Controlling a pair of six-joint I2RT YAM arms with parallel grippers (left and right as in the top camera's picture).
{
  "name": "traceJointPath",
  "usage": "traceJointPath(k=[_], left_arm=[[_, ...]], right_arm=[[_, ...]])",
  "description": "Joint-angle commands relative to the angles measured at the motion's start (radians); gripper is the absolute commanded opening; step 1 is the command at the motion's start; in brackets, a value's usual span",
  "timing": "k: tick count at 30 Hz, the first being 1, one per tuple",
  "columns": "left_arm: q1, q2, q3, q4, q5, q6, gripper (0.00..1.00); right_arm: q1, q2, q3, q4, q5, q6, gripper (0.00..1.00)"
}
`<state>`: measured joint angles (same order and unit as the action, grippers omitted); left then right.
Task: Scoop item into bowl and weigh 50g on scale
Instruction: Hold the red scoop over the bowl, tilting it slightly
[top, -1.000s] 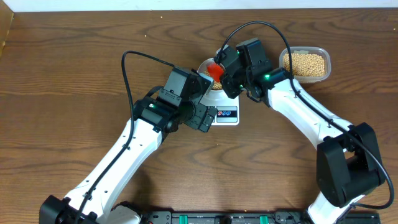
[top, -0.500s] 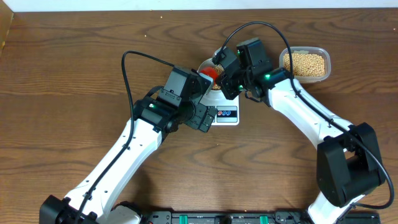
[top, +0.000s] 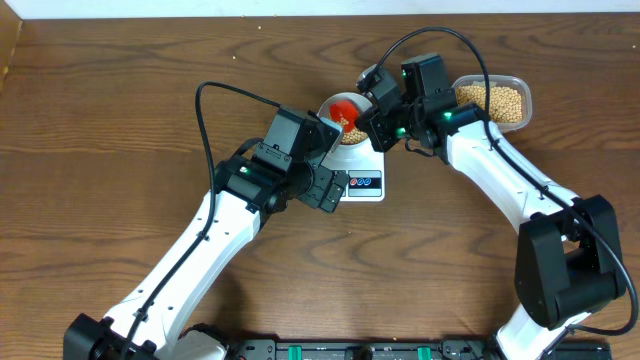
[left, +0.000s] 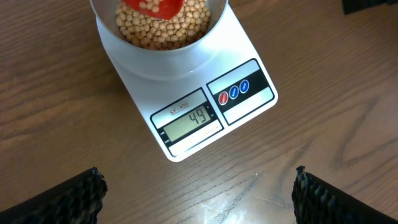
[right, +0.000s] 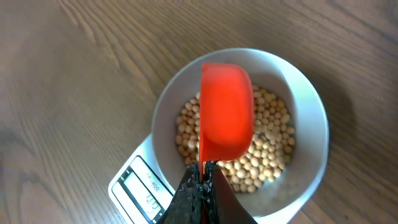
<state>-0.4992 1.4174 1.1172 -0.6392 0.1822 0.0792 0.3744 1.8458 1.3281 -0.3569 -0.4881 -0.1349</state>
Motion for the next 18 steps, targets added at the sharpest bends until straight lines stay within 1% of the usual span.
traceJointPath(k=[1,18], left_arm=[[0.005,-0.009,0.001,0.0,0.009,0.007,0.98],[0.005,-0.009,0.001,0.0,0.009,0.007,0.98]], right_arm=[[-0.01,-0.002,0.0,0.006,-0.054,0.011,0.01],[-0.022,-0.025,0.0,0.006,-0.031,0.005,0.01]])
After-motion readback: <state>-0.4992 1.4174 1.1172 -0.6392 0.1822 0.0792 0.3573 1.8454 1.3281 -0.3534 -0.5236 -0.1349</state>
